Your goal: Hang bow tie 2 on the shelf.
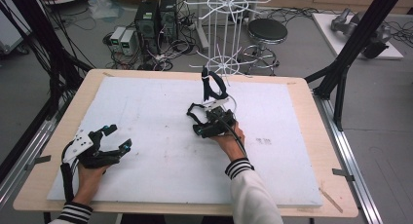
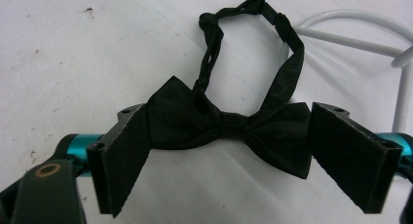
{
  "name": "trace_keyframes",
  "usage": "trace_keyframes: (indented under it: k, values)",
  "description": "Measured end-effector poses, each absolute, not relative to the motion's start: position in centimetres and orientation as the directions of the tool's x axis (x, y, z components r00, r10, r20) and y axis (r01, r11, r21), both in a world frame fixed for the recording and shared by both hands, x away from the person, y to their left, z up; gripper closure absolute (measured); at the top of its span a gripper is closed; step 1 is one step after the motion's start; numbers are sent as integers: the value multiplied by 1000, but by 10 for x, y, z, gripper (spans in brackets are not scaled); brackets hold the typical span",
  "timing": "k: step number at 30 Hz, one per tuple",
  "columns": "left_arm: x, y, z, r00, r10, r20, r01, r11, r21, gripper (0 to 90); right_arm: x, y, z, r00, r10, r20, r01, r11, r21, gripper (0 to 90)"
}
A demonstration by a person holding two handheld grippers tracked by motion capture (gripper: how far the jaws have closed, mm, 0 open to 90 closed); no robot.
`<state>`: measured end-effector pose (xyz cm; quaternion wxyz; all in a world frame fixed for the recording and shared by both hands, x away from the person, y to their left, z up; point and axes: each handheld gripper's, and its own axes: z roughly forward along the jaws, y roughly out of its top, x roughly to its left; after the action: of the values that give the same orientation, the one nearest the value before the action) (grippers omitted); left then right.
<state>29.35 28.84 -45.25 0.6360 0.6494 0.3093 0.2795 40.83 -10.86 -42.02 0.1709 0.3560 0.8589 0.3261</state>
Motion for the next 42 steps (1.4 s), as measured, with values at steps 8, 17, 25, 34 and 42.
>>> trace_keyframes:
  k: [8,17,25,34,42]
  values:
    - [293,288,-453,654,756,-31,47,1,999,170,410,-107,-422,-685,723,-84,493,546,677,263]
    - [293,289,-453,652,758,-29,46,-1,999,170,412,-107,-424,-673,734,-91,496,540,680,307]
    - [294,289,-453,653,757,-31,47,0,999,170,415,-108,-425,-660,750,-51,516,502,694,357]
    - [294,289,-453,652,757,-31,47,0,999,170,417,-107,-429,-654,755,-48,528,501,686,413]
    - [293,289,-453,653,756,-33,48,2,999,170,419,-108,-431,-656,754,-46,540,511,669,448]
